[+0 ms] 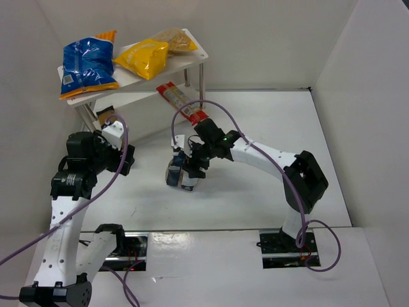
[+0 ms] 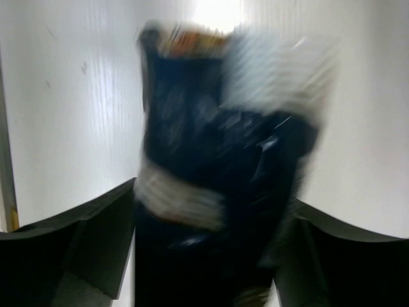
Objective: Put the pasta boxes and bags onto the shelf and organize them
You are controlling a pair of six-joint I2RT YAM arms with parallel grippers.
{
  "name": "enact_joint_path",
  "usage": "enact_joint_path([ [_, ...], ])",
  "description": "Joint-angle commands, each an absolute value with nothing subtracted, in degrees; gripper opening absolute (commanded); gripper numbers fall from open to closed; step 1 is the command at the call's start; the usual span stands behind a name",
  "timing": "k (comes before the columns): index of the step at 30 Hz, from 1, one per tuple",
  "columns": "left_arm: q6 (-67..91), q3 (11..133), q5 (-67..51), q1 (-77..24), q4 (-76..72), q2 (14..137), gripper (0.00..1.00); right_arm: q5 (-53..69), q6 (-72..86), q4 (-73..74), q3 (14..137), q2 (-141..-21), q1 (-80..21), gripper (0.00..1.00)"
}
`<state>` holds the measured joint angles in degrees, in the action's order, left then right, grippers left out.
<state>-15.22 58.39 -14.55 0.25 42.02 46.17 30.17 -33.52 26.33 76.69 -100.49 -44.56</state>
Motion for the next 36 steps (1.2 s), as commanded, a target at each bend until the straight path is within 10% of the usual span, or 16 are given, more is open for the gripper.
enact_joint_path([
  [1,-11.52,56.96,-9.95,2.10,38.07,45.26,0.91,22.59,-37.96,33.92,74.53,-99.67,-45.35,0.82],
  [3,-10.99,56.95,-8.27,2.11,36.83,45.26,0.91,20.84,-38.66,34.45,75.76,-99.67,-46.05,1.00],
  [30,-9.84,53.00,-6.50,2.64,32.26,44.74,0.93,30.67,-36.21,37.71,90.44,-108.37,-49.39,1.00],
  [34,-9.84,53.00,-7.12,3.16,32.26,44.74,0.93,30.67,-36.21,39.20,91.58,-109.78,-49.39,0.76],
  [36,-9.84,53.00,-7.12,3.16,32.26,44.21,0.93,30.06,-36.21,39.20,91.58,-111.09,-49.39,0.07],
])
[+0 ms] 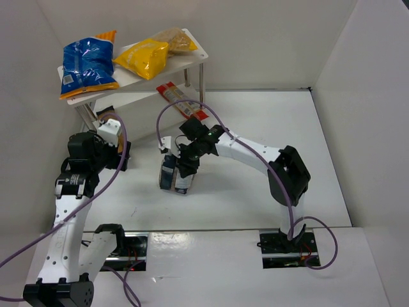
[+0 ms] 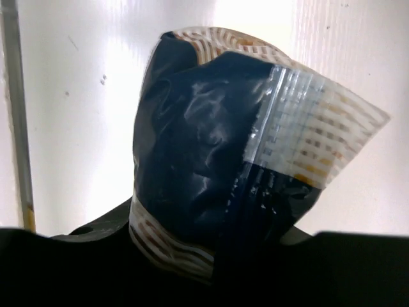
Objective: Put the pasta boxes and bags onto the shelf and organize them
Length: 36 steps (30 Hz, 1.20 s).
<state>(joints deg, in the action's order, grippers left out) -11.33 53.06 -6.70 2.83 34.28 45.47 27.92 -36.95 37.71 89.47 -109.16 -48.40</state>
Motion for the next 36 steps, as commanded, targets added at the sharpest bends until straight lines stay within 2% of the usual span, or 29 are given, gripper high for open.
enact_joint_path([
  [1,-9.84,53.00,-7.12,3.16,32.26,44.21,0.93,28.93,-36.21,38.68,90.80,-111.09,-49.92,0.00],
  [4,-9.84,53.00,-6.07,4.30,32.26,43.69,0.91,25.68,-37.88,37.45,87.64,-109.43,-51.50,0.00],
  [8,-9.32,52.47,-4.67,5.44,31.73,42.98,0.91,14.89,-35.87,29.98,81.67,-104.86,-55.27,0.00],
  [18,-7.65,50.54,-4.75,11.94,29.44,35.60,0.90,-7.90,-29.28,13.12,76.47,-96.34,-60.38,0.00],
  [24,-7.65,49.49,-5.27,15.72,28.92,33.14,0.89,-8.44,-18.91,2.82,76.46,-94.39,-56.26,0.00],
  [32,-8.26,49.48,-7.91,21.35,28.92,31.29,0.89,-7.65,-17.05,1.05,79.45,-92.56,-56.25,0.00],
  [36,-8.26,49.48,-8.61,22.85,28.92,31.29,0.89,-8.17,-17.05,-3.07,75.42,-89.04,-55.73,0.00],
])
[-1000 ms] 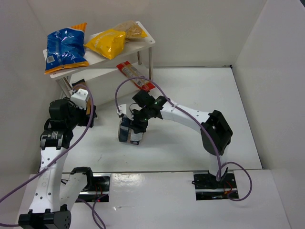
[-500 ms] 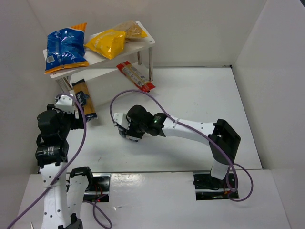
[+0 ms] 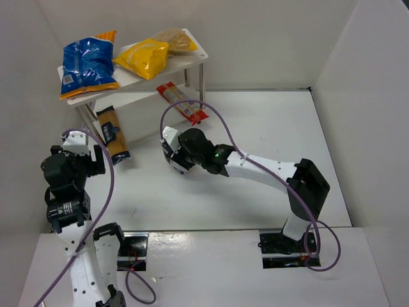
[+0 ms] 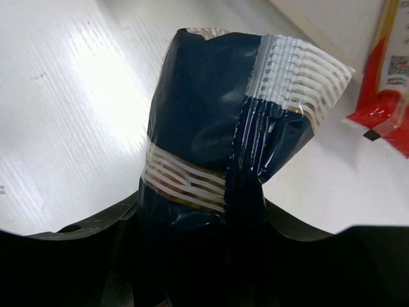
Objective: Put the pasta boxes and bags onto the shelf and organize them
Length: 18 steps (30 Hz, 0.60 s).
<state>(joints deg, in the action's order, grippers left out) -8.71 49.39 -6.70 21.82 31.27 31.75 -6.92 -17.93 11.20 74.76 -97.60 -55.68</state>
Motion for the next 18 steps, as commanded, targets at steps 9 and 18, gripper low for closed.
enact_joint_path([
  [9,-9.32,49.48,-10.81,29.09,29.53,29.09,0.89,-8.61,-21.95,-4.22,80.15,-89.99,-55.72,0.00],
  [18,-9.32,49.48,-11.95,34.10,30.06,27.42,0.89,-19.68,-44.10,-15.20,79.63,-96.67,-58.80,0.00],
])
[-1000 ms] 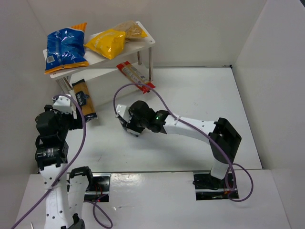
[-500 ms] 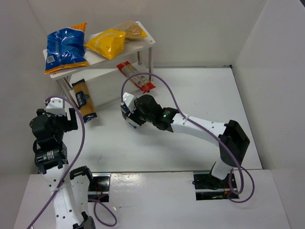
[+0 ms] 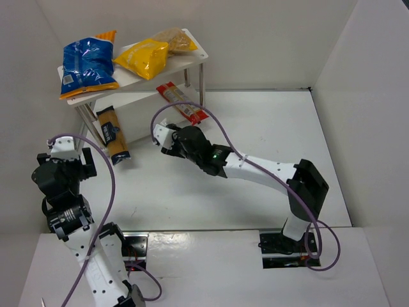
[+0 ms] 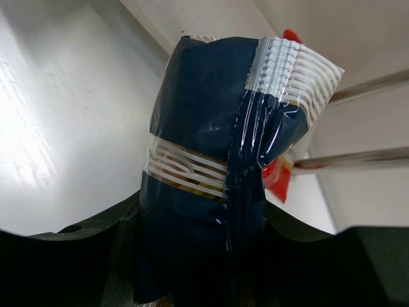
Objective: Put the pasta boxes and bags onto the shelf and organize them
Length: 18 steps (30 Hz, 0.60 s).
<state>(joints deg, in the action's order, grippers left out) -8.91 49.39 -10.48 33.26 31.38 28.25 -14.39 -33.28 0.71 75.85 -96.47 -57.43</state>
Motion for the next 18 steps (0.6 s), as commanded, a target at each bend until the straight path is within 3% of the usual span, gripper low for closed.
enact_joint_path([
  [1,-9.32,49.48,-11.95,34.10,30.06,27.42,0.89,-19.69,-46.99,-16.51,80.24,-97.81,-58.80,0.00],
  [18,-9.32,49.48,-11.95,34.10,29.53,25.84,0.89,-24.79,-84.01,-45.43,76.55,-106.69,-63.98,0.00],
])
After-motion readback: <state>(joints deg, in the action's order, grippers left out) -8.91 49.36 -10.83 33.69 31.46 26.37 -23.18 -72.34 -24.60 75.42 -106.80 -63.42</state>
